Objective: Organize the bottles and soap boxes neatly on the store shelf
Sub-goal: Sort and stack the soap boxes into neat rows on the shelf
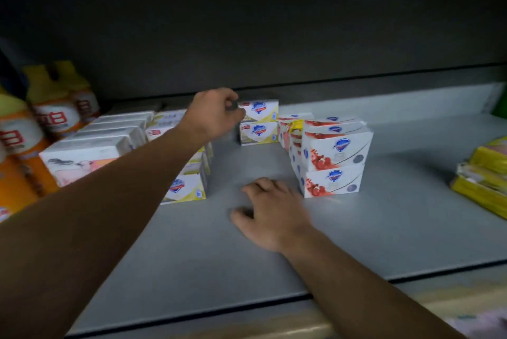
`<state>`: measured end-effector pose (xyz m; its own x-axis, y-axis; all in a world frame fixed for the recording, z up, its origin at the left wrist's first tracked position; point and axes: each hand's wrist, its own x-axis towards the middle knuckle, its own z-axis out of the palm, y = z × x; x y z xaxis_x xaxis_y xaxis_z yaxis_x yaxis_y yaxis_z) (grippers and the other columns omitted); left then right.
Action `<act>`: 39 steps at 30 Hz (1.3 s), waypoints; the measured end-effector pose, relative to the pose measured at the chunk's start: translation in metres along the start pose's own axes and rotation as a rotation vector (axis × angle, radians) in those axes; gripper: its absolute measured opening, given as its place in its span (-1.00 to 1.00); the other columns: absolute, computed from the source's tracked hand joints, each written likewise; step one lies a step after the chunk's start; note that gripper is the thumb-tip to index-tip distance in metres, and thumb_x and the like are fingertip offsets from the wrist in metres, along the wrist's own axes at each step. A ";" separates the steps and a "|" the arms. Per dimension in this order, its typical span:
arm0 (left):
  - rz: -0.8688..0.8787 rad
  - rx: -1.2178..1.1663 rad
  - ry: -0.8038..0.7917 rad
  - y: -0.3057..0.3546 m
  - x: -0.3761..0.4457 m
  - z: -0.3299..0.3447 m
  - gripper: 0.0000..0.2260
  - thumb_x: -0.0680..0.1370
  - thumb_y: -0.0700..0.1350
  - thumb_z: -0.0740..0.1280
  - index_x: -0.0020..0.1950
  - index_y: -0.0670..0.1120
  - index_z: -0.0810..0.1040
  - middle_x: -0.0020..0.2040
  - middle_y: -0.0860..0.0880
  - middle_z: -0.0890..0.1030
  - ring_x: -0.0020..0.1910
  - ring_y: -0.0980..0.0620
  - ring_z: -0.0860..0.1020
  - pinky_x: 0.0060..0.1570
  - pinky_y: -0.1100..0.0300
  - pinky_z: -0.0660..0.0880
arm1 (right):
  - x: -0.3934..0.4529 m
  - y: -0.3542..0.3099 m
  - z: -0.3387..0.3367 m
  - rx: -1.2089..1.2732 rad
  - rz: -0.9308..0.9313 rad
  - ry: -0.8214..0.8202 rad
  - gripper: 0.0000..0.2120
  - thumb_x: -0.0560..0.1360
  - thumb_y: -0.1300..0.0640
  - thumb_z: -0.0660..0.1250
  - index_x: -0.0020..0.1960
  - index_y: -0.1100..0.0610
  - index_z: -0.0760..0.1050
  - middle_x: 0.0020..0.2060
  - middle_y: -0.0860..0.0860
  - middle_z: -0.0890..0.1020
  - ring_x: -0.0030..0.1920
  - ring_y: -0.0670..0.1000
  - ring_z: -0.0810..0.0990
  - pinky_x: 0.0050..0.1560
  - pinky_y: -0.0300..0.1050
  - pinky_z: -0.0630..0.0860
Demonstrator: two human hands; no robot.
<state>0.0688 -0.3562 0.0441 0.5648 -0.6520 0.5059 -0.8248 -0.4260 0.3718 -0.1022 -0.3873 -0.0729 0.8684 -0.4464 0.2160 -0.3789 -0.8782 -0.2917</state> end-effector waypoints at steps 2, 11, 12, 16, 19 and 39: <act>0.004 0.079 -0.051 0.003 0.020 0.017 -0.61 0.50 0.02 0.40 0.28 -0.10 0.56 0.12 -0.07 0.65 0.13 -0.07 0.58 0.15 0.15 0.44 | 0.001 0.000 0.001 -0.004 0.001 0.002 -0.48 0.49 -0.23 0.12 0.37 -0.01 0.39 0.31 -0.03 0.41 0.35 0.09 0.31 0.34 -0.01 0.20; -0.087 0.302 -0.239 0.005 0.067 0.068 -0.62 0.54 0.02 0.38 0.26 -0.16 0.49 0.20 -0.15 0.58 0.17 -0.13 0.54 0.08 0.08 0.44 | 0.002 0.001 0.006 0.024 -0.013 0.032 -0.48 0.47 -0.21 0.12 0.34 0.01 0.40 0.30 -0.03 0.41 0.37 0.08 0.28 0.38 0.02 0.15; -0.100 0.317 -0.239 0.004 0.070 0.070 -0.64 0.55 0.02 0.37 0.24 -0.16 0.49 0.18 -0.15 0.58 0.15 -0.13 0.54 0.06 0.08 0.44 | 0.001 0.001 0.006 0.025 -0.014 0.037 -0.48 0.47 -0.20 0.12 0.33 0.01 0.40 0.29 -0.03 0.42 0.37 0.08 0.28 0.38 0.02 0.16; -0.128 0.397 -0.231 0.007 0.074 0.069 -0.60 0.54 0.05 0.37 0.28 -0.14 0.47 0.28 -0.18 0.49 0.25 -0.19 0.47 0.15 -0.01 0.44 | 0.002 0.001 0.006 0.025 -0.016 0.035 -0.50 0.46 -0.20 0.13 0.32 0.01 0.41 0.28 -0.03 0.42 0.36 0.09 0.28 0.38 0.04 0.15; -0.094 0.402 -0.190 0.012 0.069 0.061 -0.59 0.53 0.04 0.38 0.29 -0.13 0.46 0.26 -0.19 0.47 0.22 -0.20 0.48 0.11 -0.02 0.45 | 0.002 0.001 0.006 0.024 -0.018 0.027 -0.49 0.46 -0.20 0.13 0.32 0.01 0.40 0.28 -0.02 0.41 0.35 0.10 0.28 0.36 0.04 0.15; -0.506 -1.042 0.087 -0.044 -0.204 -0.054 -0.71 0.41 -0.28 0.51 0.06 -0.11 0.52 0.03 -0.22 0.68 -0.13 -0.12 0.69 -0.15 -0.20 0.64 | -0.010 -0.013 -0.013 0.113 0.067 0.058 -0.34 0.40 -0.16 0.38 0.43 0.03 0.32 0.34 0.04 0.47 0.34 0.09 0.42 0.28 -0.08 0.41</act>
<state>-0.0087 -0.1707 -0.0331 0.8569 -0.4923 0.1531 -0.1053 0.1236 0.9867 -0.1097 -0.3739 -0.0591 0.8213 -0.5151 0.2453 -0.3938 -0.8229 -0.4095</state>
